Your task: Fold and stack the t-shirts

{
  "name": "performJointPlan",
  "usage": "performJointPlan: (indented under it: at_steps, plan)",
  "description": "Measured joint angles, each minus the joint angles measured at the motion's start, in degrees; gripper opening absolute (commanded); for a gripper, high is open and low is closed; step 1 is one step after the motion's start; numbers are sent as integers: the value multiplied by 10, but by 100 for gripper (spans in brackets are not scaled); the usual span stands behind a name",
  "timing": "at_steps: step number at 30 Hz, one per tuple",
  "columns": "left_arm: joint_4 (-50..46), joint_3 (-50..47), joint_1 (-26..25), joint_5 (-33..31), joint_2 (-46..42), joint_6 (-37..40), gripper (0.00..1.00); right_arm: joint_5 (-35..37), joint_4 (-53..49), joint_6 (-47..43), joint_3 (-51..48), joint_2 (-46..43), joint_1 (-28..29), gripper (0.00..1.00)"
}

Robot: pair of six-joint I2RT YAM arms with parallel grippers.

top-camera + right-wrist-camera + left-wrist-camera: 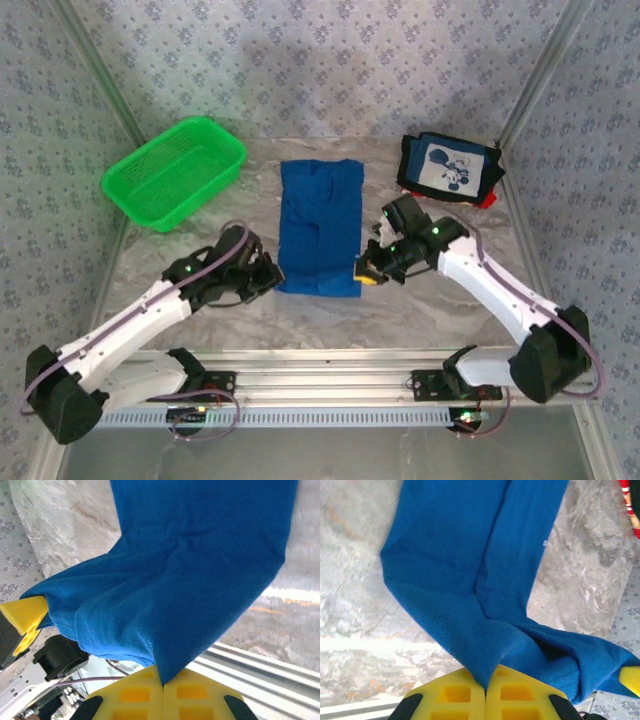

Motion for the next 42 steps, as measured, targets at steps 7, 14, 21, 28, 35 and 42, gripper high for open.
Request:
performJointPlan:
  at_steps: [7,14,21,28,35,42]
  plan:
    - [1,62,64,38,72,55,0,-17,-24,-71,107,85,-57,0]
    - [2,104,109,71,141,93,0,-32,-44,-111,162,164,-94,0]
    - [23,154,140,98,218,125,0,-44,-50,-139,208,228,-125,0]
    - [36,186,157,112,287,151,0,-49,-54,-151,251,289,-134,0]
    - [47,216,178,117,349,177,0,-49,-52,-162,290,354,-143,0]
    - [64,245,193,123,414,194,0,-49,-52,-168,330,426,-147,0]
